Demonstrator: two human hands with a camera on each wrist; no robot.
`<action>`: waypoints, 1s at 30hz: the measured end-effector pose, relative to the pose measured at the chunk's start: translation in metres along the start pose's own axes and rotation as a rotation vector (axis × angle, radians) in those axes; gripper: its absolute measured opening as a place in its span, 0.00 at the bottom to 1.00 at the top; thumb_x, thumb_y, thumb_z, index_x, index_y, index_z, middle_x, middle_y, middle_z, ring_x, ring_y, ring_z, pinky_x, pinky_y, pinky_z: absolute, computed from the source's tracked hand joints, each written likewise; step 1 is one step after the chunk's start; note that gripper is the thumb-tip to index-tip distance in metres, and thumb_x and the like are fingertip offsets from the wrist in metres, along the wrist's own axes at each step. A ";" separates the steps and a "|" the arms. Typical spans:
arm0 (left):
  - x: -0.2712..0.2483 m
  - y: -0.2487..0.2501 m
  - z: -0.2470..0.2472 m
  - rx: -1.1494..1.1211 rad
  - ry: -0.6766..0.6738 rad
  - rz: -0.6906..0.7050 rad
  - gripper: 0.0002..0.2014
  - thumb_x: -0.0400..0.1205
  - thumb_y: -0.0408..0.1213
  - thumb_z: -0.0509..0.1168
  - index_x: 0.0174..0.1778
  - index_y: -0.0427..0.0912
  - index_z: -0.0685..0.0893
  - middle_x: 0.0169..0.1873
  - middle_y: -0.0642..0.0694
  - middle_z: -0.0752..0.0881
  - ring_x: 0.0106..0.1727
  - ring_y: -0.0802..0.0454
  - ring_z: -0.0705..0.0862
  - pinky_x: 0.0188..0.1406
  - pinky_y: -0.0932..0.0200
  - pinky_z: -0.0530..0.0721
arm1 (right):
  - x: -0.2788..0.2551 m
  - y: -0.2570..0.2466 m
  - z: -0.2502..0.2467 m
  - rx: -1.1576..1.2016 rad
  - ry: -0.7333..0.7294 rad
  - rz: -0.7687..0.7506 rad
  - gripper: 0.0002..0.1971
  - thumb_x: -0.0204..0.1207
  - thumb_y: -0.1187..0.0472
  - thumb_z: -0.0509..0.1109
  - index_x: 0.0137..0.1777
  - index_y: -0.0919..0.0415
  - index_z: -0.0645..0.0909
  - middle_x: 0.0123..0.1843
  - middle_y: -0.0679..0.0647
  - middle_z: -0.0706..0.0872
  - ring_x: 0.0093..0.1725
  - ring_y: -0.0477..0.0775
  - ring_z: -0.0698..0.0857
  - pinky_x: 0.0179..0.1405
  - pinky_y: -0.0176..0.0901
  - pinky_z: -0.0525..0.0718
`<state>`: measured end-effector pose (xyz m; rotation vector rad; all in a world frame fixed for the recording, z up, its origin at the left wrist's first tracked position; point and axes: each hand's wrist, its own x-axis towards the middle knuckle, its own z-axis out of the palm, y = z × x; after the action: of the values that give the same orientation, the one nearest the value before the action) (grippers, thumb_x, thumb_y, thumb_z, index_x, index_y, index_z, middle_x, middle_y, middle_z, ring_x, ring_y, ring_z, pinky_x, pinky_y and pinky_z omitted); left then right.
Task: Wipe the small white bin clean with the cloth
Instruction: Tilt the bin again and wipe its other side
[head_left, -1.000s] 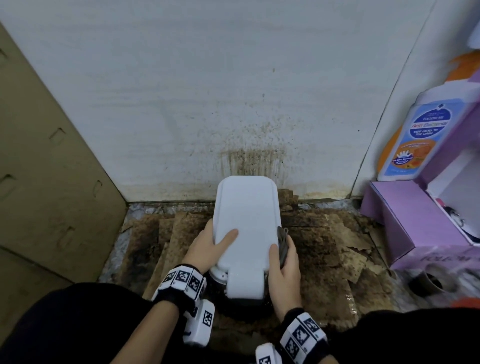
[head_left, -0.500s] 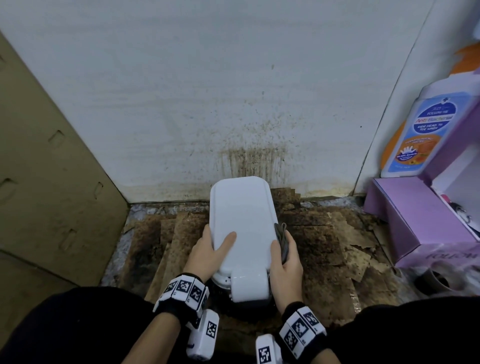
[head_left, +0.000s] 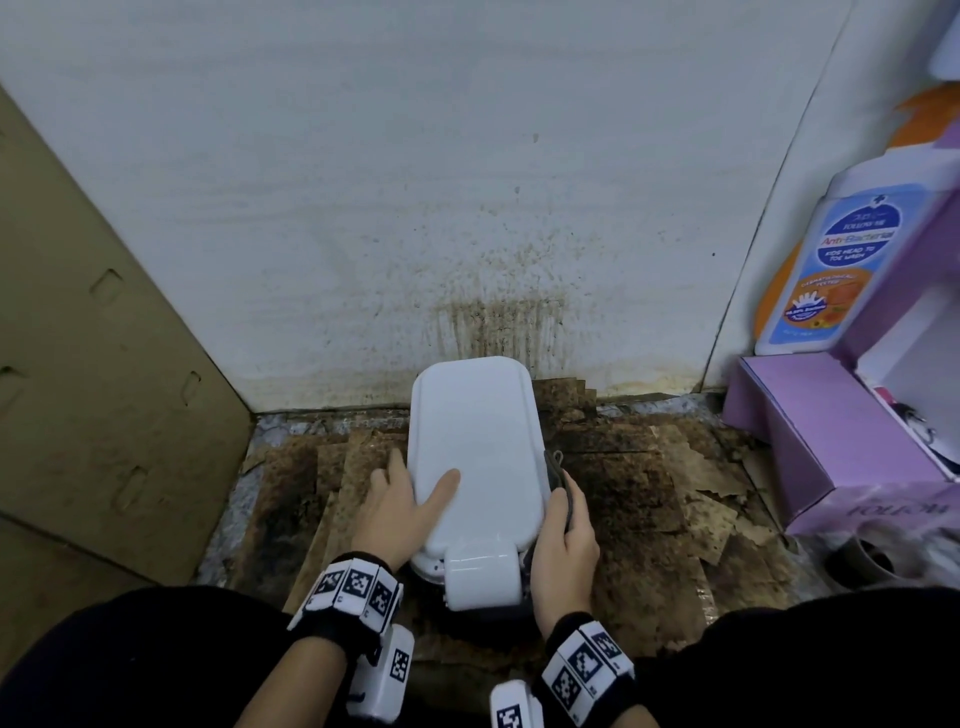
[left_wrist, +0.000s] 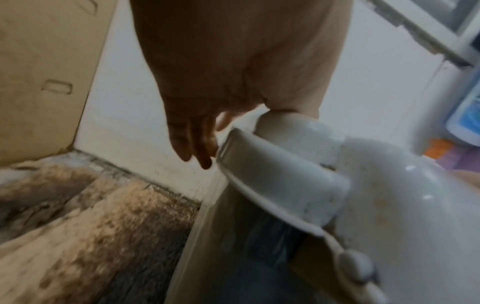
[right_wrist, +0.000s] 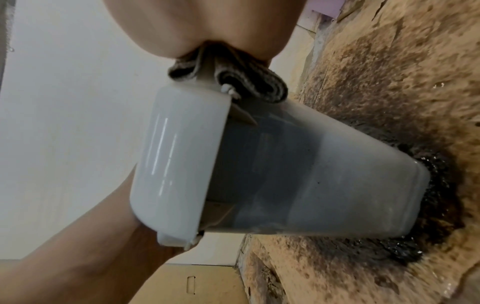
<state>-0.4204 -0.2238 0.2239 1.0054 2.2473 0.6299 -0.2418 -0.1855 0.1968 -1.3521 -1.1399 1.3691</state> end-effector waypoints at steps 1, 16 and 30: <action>-0.002 0.004 -0.001 0.110 0.070 -0.004 0.50 0.79 0.71 0.58 0.88 0.44 0.47 0.83 0.39 0.60 0.82 0.38 0.65 0.80 0.39 0.65 | 0.001 0.000 0.000 0.004 0.004 0.011 0.18 0.90 0.51 0.55 0.77 0.47 0.74 0.59 0.43 0.86 0.55 0.39 0.84 0.49 0.27 0.81; -0.010 0.016 0.005 0.267 0.237 0.261 0.35 0.88 0.60 0.47 0.88 0.48 0.49 0.88 0.46 0.48 0.88 0.49 0.45 0.86 0.46 0.47 | 0.011 0.015 0.030 0.473 -0.164 0.433 0.21 0.88 0.48 0.59 0.72 0.56 0.82 0.65 0.57 0.89 0.64 0.60 0.88 0.69 0.62 0.83; 0.000 -0.020 -0.016 0.193 0.269 0.315 0.31 0.85 0.56 0.46 0.86 0.52 0.59 0.85 0.51 0.59 0.84 0.52 0.57 0.84 0.47 0.56 | -0.011 0.012 0.080 0.138 -0.374 0.053 0.21 0.90 0.44 0.49 0.81 0.40 0.66 0.81 0.35 0.69 0.80 0.36 0.67 0.80 0.38 0.62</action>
<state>-0.4418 -0.2387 0.2229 1.4668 2.4382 0.7276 -0.3214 -0.2010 0.1865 -1.0612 -1.2296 1.7563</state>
